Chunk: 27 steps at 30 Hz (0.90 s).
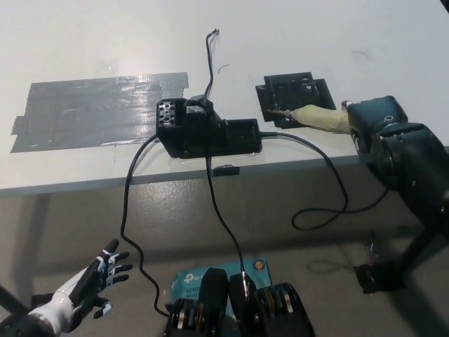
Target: The robot uses its right hand to grab and lift the soldering gun kept on the middle of the table and puts it in its base
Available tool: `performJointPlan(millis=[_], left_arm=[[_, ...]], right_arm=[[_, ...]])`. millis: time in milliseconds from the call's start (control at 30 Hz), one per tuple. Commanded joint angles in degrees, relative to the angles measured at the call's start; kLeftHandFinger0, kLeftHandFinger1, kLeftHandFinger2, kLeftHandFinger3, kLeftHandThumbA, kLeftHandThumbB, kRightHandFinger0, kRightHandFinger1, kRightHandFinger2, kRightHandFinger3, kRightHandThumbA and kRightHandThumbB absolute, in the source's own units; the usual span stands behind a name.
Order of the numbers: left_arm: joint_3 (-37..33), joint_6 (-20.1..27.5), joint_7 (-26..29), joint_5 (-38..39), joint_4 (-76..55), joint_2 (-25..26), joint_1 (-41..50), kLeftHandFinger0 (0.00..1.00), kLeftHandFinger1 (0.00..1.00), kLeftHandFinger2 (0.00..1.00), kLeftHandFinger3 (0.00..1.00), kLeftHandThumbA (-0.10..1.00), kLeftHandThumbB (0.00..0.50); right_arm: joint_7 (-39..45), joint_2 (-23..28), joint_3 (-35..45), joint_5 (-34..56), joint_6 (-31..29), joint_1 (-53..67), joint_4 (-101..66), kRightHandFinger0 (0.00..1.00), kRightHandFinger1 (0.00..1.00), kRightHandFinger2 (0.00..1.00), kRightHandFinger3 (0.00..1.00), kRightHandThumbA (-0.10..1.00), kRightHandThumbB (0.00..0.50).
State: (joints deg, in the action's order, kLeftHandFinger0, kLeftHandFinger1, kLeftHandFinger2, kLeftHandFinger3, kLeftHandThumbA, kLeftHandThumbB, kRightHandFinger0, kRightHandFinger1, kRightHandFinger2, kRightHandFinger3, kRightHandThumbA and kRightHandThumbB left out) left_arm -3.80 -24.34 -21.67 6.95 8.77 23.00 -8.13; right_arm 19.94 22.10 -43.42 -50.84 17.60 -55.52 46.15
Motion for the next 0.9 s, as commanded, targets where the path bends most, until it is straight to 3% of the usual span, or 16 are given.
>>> performJointPlan(millis=[0,33,100,167,200,233,267,300,367,400,467,533,633,767,833,867], left_arm=[[-0.6,2.3,-1.9,-0.9,-0.7,2.3,-1.3,1.0,1.0,1.0,1.0,1.0,0.259],[-0.7,2.2,-1.9,-0.9,-0.8,2.3,-1.3,1.0,1.0,1.0,1.0,1.0,0.256],[-0.9,2.6,-2.0,-0.9,-0.9,2.4,-1.2,1.0,1.0,1.0,1.0,1.0,0.262],[-0.9,2.6,-2.0,-1.0,-0.9,2.5,-1.2,1.0,1.0,1.0,1.0,1.0,0.258],[-1.0,2.5,-1.8,-1.3,-0.9,2.5,-1.3,1.0,1.0,1.0,1.0,1.0,0.264],[-0.9,2.2,-1.8,-1.2,-0.9,2.4,-1.3,1.0,1.0,1.0,1.0,1.0,0.276],[-1.1,2.6,-1.9,-1.4,-1.0,2.5,-1.3,1.0,1.0,1.0,1.0,1.0,0.285],[-1.1,2.9,-1.8,-1.7,-0.9,2.8,-1.8,1.0,1.0,1.0,1.0,1.0,0.287],[-1.1,2.6,-1.7,-1.8,-1.0,2.8,-1.9,1.0,1.0,1.0,1.0,1.0,0.27],[-1.0,2.5,-1.6,-1.8,-1.0,2.7,-1.8,1.0,1.0,1.0,1.0,1.0,0.276],[-1.3,2.8,-1.4,-2.5,-0.8,2.8,-1.8,1.0,1.0,1.0,1.0,1.0,0.287],[-1.3,2.8,-1.5,-2.4,-0.7,2.9,-1.7,0.97,1.0,1.0,1.0,1.0,0.293],[-1.1,2.4,-1.3,-2.4,-0.8,2.7,-1.1,0.96,1.0,1.0,1.0,1.0,0.305],[-0.9,1.5,-1.3,-2.4,-1.4,2.8,0.4,0.97,1.0,1.0,1.0,1.0,0.29],[-0.6,1.2,-1.1,-2.4,-1.5,2.8,0.6,0.97,1.0,0.99,1.0,1.0,0.276],[-0.6,1.2,-1.1,-2.4,-1.7,2.8,0.7,0.97,1.0,0.99,1.0,1.0,0.275]], right_arm=[[5.3,0.6,-3.6,-3.3,1.4,4.7,1.8,0.0,0.04,0.2,0.67,-0.1,0.257],[4.3,1.1,-3.6,-3.7,1.6,5.2,0.8,0.13,0.24,0.45,0.84,-0.1,0.086],[1.2,2.5,-3.7,-5.2,1.2,6.2,-2.0,0.37,0.4,0.58,0.96,-0.03,0.002],[0.8,2.5,-3.3,-5.5,1.7,6.1,-2.0,0.44,0.45,0.66,1.0,0.09,0.0],[-0.4,2.6,-3.1,-5.8,1.4,6.0,-1.9,0.31,0.32,0.55,0.98,0.13,0.0],[-1.6,2.8,-2.6,-5.9,1.2,6.1,-2.5,0.12,0.15,0.38,0.8,0.1,0.0],[-4.2,3.6,-2.1,-6.4,0.4,6.4,-4.4,0.02,0.03,0.25,0.61,0.05,0.0],[-7.4,4.1,-1.4,-6.9,-0.7,6.1,-5.7,0.0,0.08,0.35,0.47,-0.06,0.0],[-9.7,3.8,0.4,-5.7,-1.5,6.1,-5.1,0.0,0.38,0.71,0.37,-0.08,0.0],[-10.2,3.5,0.8,-5.6,-1.5,5.9,-4.6,0.02,0.46,0.78,0.32,0.01,0.0],[-11.4,3.6,3.0,-4.7,-2.4,5.4,-6.0,0.06,0.5,0.8,0.27,0.06,0.0],[-13.8,3.0,5.7,-3.1,-3.4,5.7,-6.4,0.08,0.51,0.77,0.23,0.01,0.0],[-19.0,2.5,8.9,-2.5,-4.9,6.7,-7.5,0.01,0.42,0.7,0.27,0.17,0.0],[-20.6,1.6,13.7,0.2,-6.8,8.7,-12.0,0.0,0.35,0.63,0.14,-0.1,0.0],[-21.6,1.0,15.5,0.7,-7.2,8.8,-12.3,0.0,0.31,0.61,0.1,-0.1,0.005],[-22.4,0.7,16.8,1.5,-7.7,8.8,-12.9,0.0,0.29,0.61,0.15,-0.1,0.0]])
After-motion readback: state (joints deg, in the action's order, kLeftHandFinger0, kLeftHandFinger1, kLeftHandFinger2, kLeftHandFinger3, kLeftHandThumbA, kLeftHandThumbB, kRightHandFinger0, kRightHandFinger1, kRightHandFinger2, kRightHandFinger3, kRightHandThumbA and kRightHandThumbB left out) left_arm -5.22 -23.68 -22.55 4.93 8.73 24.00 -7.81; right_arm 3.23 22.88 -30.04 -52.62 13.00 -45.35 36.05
